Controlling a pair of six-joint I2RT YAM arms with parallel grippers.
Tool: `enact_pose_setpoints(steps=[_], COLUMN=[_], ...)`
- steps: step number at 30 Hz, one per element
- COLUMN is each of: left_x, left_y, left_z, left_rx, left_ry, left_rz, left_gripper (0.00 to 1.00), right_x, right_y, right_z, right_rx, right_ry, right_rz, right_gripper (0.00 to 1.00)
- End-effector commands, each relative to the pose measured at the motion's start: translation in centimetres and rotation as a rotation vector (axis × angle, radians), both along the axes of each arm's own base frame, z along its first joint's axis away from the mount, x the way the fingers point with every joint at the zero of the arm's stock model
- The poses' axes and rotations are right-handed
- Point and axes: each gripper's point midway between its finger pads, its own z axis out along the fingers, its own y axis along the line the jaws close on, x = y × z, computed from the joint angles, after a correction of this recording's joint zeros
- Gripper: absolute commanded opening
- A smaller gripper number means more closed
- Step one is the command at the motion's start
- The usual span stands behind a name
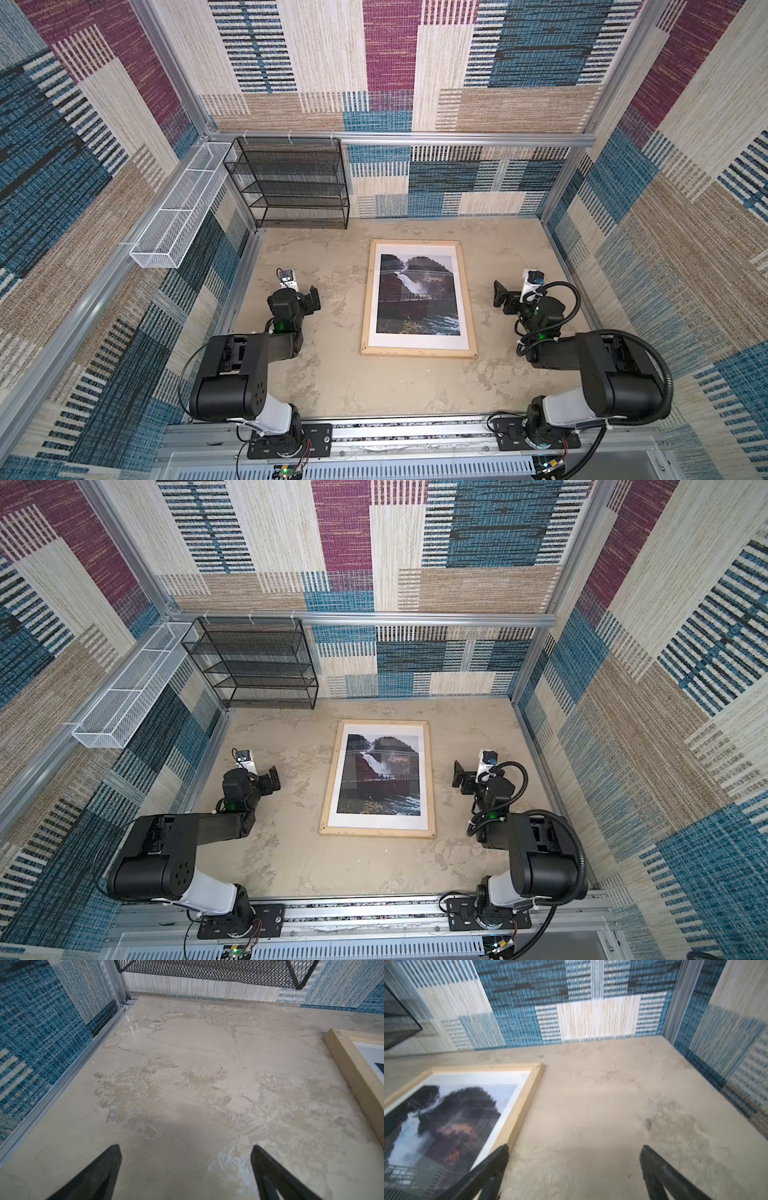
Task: Put the photo into the frame
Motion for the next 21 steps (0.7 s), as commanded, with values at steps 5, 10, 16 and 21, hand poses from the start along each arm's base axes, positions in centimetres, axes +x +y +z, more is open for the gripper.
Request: enact_pose_setpoints(steps=[5, 10, 16, 21], left_x=[0.5, 0.5, 0.5, 0.5], left_y=[-0.5, -0.4, -0.5, -0.5], left_z=[0.9, 1.0, 1.0, 1.0], left_rx=[0.008, 0.011, 0.010, 0.011], left_ry=[-0.038, -0.046, -0.044, -0.043], left_rz=[-0.037, -0.034, -0.039, -0.038], left_gripper=[1.00, 1.00, 1.00, 1.00], right_x=[0.0, 0.1, -0.4, 0.1], right_y=[0.5, 0.5, 2.8, 0.8], right_z=[3.1, 3.1, 3.0, 3.1], right_rx=[-0.057, -0.056, -0.090, -0.057], right_ry=[-0.162, -0.159, -0.176, -0.161], right_rz=[-0.006, -0.008, 0.127, 0.011], right_gripper=[1.00, 1.00, 1.00, 1.00])
